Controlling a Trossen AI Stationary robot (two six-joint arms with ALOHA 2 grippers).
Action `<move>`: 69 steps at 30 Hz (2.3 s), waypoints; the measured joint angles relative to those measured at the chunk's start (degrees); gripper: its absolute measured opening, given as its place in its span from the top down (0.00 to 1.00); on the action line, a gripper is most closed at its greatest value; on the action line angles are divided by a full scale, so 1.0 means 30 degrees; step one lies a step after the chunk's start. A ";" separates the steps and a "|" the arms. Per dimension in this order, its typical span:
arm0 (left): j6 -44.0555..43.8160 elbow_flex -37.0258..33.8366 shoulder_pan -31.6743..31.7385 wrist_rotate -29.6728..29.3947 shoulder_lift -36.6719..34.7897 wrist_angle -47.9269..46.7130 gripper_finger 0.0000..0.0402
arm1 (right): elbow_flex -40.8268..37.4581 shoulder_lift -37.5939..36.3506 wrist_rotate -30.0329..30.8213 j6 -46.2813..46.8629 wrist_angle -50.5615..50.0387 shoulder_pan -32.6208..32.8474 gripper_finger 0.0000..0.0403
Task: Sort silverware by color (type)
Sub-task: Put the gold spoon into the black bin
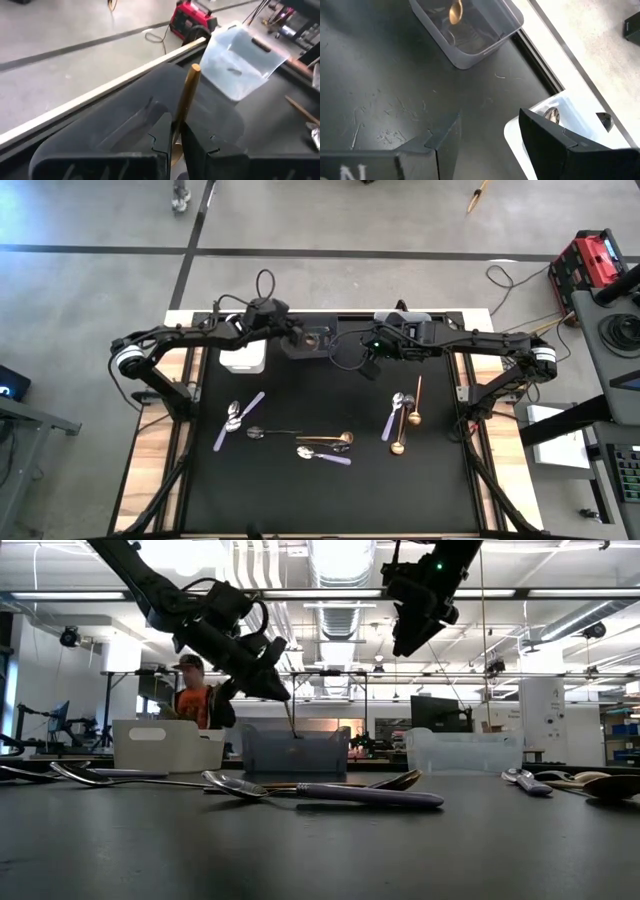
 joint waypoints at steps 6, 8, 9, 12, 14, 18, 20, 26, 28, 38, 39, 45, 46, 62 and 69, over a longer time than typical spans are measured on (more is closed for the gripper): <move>0.0007 0.0002 -0.0441 0.0075 0.0000 0.2238 0.97 | -0.0352 0.0000 0.0006 -0.0310 0.1477 0.0000 0.53; 0.0209 -0.0007 -0.0572 0.0250 0.0000 0.2690 0.97 | -0.0746 0.0000 0.0007 -0.0851 0.2463 0.0035 0.53; 0.0242 -0.0052 -0.0639 0.0375 0.0000 0.2960 0.97 | -0.1013 0.0000 0.0000 -0.1211 0.3149 0.0036 0.53; 0.0208 -0.0515 -0.0824 0.1016 0.0000 0.4316 0.97 | -0.2090 0.0000 -0.0019 -0.2613 0.5479 0.0044 0.53; -0.0137 -0.1137 -0.0895 0.1314 0.0000 0.5896 0.97 | -0.3027 0.0000 -0.0027 -0.3369 0.7331 0.0044 0.53; -0.1262 -0.2661 -0.0894 0.1518 -0.0017 0.9289 0.97 | -0.5174 -0.0007 -0.0033 -0.3881 1.1498 -0.0062 0.53; -0.1798 -0.3361 -0.0877 0.1516 -0.0029 1.0841 0.97 | -0.6313 -0.0007 -0.0034 -0.3975 1.3840 -0.0124 0.53; -0.2001 -0.4992 -0.0890 0.1756 -0.0051 1.5753 0.97 | -0.9881 0.0567 -0.0172 -0.5148 2.3891 -0.0131 0.53; -0.2240 -0.5299 -0.0883 0.1929 -0.0066 1.7112 0.97 | -1.0779 0.1096 -0.0180 -0.5620 2.6898 -0.0152 0.53; -0.2453 -0.5235 -0.1208 0.3082 -0.0066 1.8417 0.97 | -1.0621 0.4366 0.0321 -0.5621 3.3373 -0.0879 0.57; -0.2453 -0.5235 -0.1255 0.3111 -0.0066 1.8485 0.97 | -1.0428 0.4611 0.0553 -0.5519 3.3434 -0.0887 0.58; -0.2468 -0.5235 -0.1298 0.3366 -0.0073 1.8753 0.97 | -0.9557 0.5577 0.0460 -0.5999 3.3393 -0.1005 0.64; -0.2465 -0.5235 -0.1298 0.3366 -0.0073 1.8754 0.97 | -0.9392 0.5667 0.0451 -0.6093 3.3415 -0.0998 0.65; -0.1104 -0.5235 -0.1240 0.3898 -0.0102 1.8035 0.94 | -0.8976 0.5346 0.0521 -0.6453 3.2626 -0.1020 0.96; 0.1989 -0.5242 -0.1223 0.4301 -0.0138 1.6174 0.70 | -0.8976 0.3824 0.0325 -0.5239 2.9071 -0.0998 0.96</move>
